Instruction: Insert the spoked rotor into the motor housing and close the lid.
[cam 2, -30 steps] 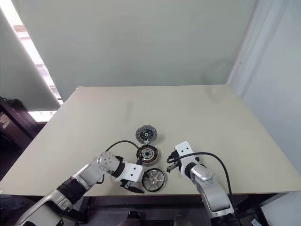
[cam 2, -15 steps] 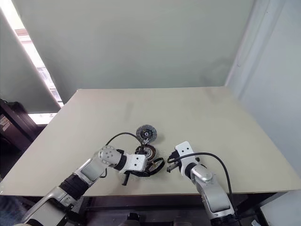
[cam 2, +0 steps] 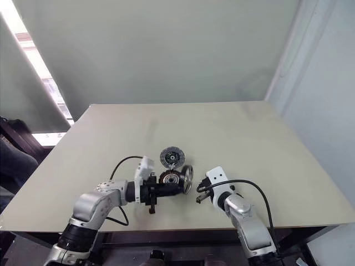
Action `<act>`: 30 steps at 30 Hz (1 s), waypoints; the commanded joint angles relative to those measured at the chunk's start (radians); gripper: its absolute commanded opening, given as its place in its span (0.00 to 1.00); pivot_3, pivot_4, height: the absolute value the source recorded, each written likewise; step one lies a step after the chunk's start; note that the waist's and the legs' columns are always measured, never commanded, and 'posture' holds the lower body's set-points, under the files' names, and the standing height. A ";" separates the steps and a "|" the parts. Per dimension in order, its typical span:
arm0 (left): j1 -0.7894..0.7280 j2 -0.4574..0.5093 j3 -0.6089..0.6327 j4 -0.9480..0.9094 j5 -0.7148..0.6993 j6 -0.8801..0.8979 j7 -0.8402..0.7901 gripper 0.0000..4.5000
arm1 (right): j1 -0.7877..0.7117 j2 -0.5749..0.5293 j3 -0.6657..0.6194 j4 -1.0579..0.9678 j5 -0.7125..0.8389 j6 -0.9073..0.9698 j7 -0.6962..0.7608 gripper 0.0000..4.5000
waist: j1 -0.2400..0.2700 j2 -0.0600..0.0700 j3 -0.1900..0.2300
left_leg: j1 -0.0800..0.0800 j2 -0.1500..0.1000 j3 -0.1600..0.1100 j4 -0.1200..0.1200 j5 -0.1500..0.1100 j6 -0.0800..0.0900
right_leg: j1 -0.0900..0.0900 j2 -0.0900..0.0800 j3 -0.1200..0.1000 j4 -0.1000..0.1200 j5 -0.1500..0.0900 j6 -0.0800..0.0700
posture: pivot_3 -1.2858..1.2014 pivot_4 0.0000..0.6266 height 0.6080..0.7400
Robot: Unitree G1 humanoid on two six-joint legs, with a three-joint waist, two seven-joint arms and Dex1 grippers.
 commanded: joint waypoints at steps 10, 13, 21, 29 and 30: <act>0.043 -0.208 0.391 0.124 -0.411 0.201 0.345 0.00 | -0.062 -0.004 0.025 0.011 0.001 -0.020 0.035 0.00 | 0.003 -0.001 0.000 | -0.001 -0.001 0.000 0.000 0.000 -0.001 | 0.000 0.000 0.000 -0.002 0.000 0.000 | 0.52 0.00 1.00; 0.043 -0.234 0.374 0.164 -0.410 0.187 0.357 0.00 | -0.069 -0.006 0.028 0.012 0.000 -0.020 0.040 0.00 | 0.004 -0.001 0.000 | -0.001 -0.001 0.000 0.000 0.000 -0.001 | 0.000 0.000 0.000 -0.002 0.000 -0.001 | 0.52 0.00 1.00; 0.018 -0.262 0.330 0.310 -0.352 0.105 0.347 0.00 | -0.057 -0.015 0.030 -0.010 0.003 -0.012 0.038 0.00 | 0.004 -0.001 0.000 | -0.001 -0.001 0.001 0.000 0.000 -0.001 | 0.000 0.000 0.000 -0.002 -0.001 -0.002 | 0.52 0.00 1.00; -0.036 -0.265 0.310 0.435 -0.299 0.005 0.336 0.00 | -0.035 -0.022 0.022 -0.037 0.008 -0.003 0.029 0.00 | 0.004 -0.001 0.000 | -0.001 -0.001 0.001 0.000 0.000 -0.001 | 0.000 0.000 0.000 -0.003 -0.001 -0.002 | 0.52 0.00 1.00; -0.043 -0.263 0.310 0.448 -0.293 -0.003 0.336 0.00 | -0.033 -0.022 0.022 -0.040 0.008 -0.002 0.028 0.00 | 0.004 -0.001 0.000 | -0.001 -0.001 0.001 0.000 0.000 -0.001 | 0.000 0.000 0.000 -0.003 -0.001 -0.002 | 0.52 0.00 1.00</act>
